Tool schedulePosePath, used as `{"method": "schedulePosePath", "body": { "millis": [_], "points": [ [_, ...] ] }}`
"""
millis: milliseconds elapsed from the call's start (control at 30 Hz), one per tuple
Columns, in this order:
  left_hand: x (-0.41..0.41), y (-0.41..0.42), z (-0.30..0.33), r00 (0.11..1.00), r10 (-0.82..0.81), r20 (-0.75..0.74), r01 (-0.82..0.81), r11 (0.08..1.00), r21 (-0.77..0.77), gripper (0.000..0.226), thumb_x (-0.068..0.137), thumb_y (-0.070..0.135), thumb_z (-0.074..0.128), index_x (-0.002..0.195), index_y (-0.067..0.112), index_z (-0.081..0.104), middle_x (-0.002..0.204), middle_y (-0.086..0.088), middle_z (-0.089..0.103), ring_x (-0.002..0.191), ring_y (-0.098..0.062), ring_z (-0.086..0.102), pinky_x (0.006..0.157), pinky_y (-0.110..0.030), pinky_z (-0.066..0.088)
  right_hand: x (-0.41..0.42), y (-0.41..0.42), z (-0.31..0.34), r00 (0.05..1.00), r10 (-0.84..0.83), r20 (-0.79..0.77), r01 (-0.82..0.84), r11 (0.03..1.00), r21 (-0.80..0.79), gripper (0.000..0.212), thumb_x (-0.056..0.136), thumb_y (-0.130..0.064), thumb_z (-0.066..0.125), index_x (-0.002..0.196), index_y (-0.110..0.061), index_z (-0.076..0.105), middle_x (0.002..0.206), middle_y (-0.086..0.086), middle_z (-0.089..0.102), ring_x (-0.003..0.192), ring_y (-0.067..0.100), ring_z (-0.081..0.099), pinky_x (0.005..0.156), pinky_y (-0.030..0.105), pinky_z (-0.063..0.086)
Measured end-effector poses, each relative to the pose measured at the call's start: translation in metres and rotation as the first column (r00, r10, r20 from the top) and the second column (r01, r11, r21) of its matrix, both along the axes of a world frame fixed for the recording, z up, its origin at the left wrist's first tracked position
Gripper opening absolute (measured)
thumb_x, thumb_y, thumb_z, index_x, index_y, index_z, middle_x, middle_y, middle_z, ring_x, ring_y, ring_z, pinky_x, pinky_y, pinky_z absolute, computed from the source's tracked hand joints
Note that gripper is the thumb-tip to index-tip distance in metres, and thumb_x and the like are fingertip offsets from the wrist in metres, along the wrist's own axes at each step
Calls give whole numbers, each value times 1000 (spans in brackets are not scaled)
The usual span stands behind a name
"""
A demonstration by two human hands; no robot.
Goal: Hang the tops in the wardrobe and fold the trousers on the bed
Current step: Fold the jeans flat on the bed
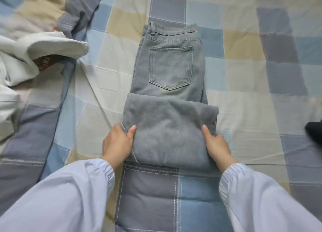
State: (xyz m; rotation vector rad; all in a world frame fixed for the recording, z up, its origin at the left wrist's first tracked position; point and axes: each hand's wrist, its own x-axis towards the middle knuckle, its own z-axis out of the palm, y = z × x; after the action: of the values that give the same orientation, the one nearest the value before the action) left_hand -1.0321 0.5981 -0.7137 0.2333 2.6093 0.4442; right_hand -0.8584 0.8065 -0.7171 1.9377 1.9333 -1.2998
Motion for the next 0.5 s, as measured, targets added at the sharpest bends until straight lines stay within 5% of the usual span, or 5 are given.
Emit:
{"method": "schedulePosePath", "body": {
  "millis": [133,200,267,400,500],
  "points": [
    [3,-16,28,995,-27,97,14,992,129,50,95,39,45,134,17,24,123,-21,56,109,-39,55,89,-40,42,24,-32,17,993,-9,-114,-15,979,-204,55,88,-46,55,128,-8,53,126,6,58,119,24,53,96,28,38],
    [15,-36,47,983,-162,86,151,981,121,62,96,34,43,145,42,6,125,-10,52,109,-35,56,90,-39,42,37,-50,34,998,-31,-53,18,973,-232,55,89,-42,55,130,-5,50,130,10,55,122,27,51,100,30,38],
    [32,-62,65,938,-303,170,297,953,60,59,97,30,37,137,61,7,121,-5,48,111,-30,54,95,-35,40,52,-67,58,997,49,59,-28,948,-318,51,92,-35,51,131,-2,49,135,14,51,124,29,48,97,29,37],
    [63,-106,107,792,-336,510,367,929,43,45,97,20,40,138,39,40,146,2,41,134,-15,38,107,-17,24,81,-104,112,811,559,176,-385,735,-558,35,98,-16,35,127,-2,51,144,13,42,130,22,42,90,19,35],
    [64,-113,129,522,-219,824,378,926,7,42,90,19,49,133,24,49,141,2,45,129,-12,41,108,-19,26,89,-114,146,668,723,179,-446,581,-681,29,95,-16,39,113,-8,59,130,8,51,118,16,48,90,17,34]
  ]
}}
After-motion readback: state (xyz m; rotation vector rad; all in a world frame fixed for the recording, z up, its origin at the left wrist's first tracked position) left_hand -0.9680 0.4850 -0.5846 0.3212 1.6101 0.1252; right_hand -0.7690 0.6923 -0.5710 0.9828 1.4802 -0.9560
